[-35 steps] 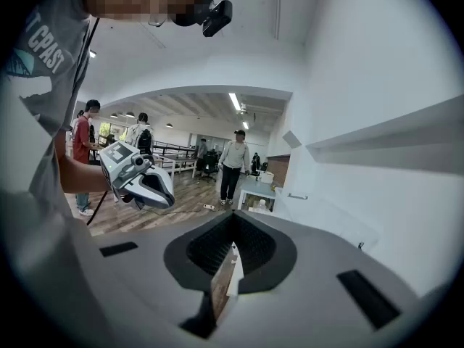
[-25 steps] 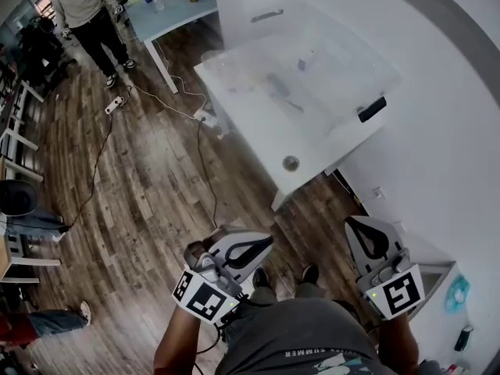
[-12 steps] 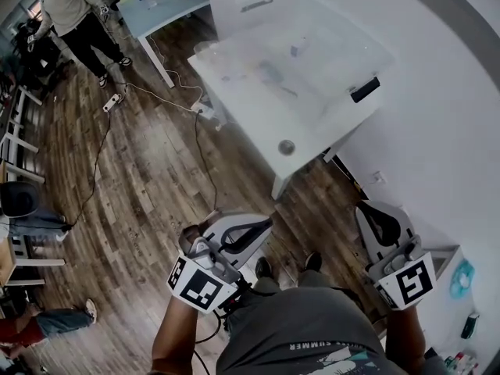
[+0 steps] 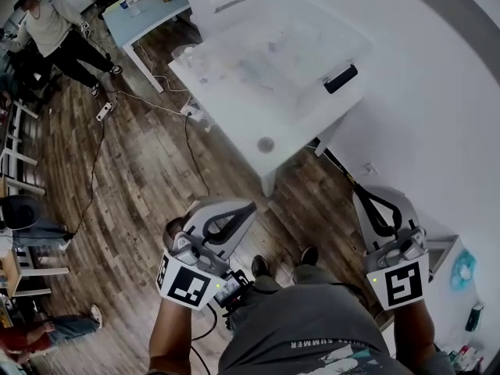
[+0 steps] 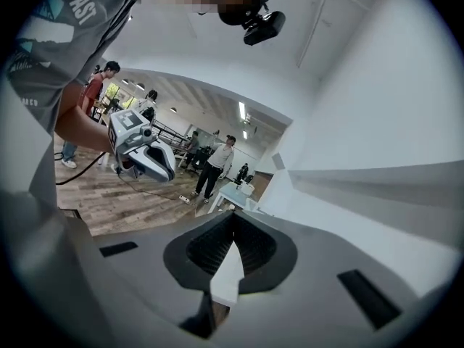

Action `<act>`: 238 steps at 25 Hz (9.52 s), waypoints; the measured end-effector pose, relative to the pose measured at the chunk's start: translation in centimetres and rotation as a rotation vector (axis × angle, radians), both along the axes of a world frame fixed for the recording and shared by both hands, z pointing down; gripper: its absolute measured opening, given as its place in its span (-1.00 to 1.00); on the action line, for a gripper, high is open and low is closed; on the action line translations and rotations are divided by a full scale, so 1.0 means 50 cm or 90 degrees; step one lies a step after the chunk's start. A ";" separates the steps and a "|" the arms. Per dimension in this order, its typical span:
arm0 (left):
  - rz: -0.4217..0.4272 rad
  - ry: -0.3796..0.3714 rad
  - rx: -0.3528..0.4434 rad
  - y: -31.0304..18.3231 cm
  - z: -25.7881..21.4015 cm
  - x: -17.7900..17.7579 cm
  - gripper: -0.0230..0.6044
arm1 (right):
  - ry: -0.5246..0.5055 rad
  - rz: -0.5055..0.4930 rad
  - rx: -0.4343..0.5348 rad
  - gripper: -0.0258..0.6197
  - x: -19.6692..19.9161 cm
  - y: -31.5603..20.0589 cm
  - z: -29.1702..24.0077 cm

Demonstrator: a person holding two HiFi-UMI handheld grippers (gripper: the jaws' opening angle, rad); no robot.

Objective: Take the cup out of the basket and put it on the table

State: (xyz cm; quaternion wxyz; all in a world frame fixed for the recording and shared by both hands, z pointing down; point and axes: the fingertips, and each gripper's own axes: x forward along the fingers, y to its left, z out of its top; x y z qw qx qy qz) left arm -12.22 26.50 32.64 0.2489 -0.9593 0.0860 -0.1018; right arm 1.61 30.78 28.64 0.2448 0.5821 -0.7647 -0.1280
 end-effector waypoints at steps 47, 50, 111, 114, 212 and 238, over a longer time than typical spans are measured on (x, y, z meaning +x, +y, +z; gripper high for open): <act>0.019 -0.020 0.084 -0.280 -0.035 0.178 -0.88 | 0.045 0.008 -0.006 -0.88 0.148 -0.286 -0.013; 0.008 -0.027 0.074 -0.288 -0.026 0.198 -0.88 | 0.049 -0.013 -0.018 -0.89 0.169 -0.306 0.005; -0.191 -0.029 -0.027 -0.673 0.006 0.378 -0.88 | 0.048 -0.250 -0.112 -0.88 0.359 -0.865 0.103; -0.209 -0.034 -0.033 -0.670 0.021 0.389 -0.88 | 0.047 -0.255 -0.150 -0.88 0.381 -0.882 0.148; -0.271 0.003 -0.223 -0.739 0.178 0.323 -0.87 | 0.351 -0.248 -0.647 -0.84 0.421 -1.095 0.728; -0.242 0.000 -0.176 -0.690 0.131 0.207 -0.87 | 0.129 -0.237 -0.331 -0.84 0.242 -0.952 0.274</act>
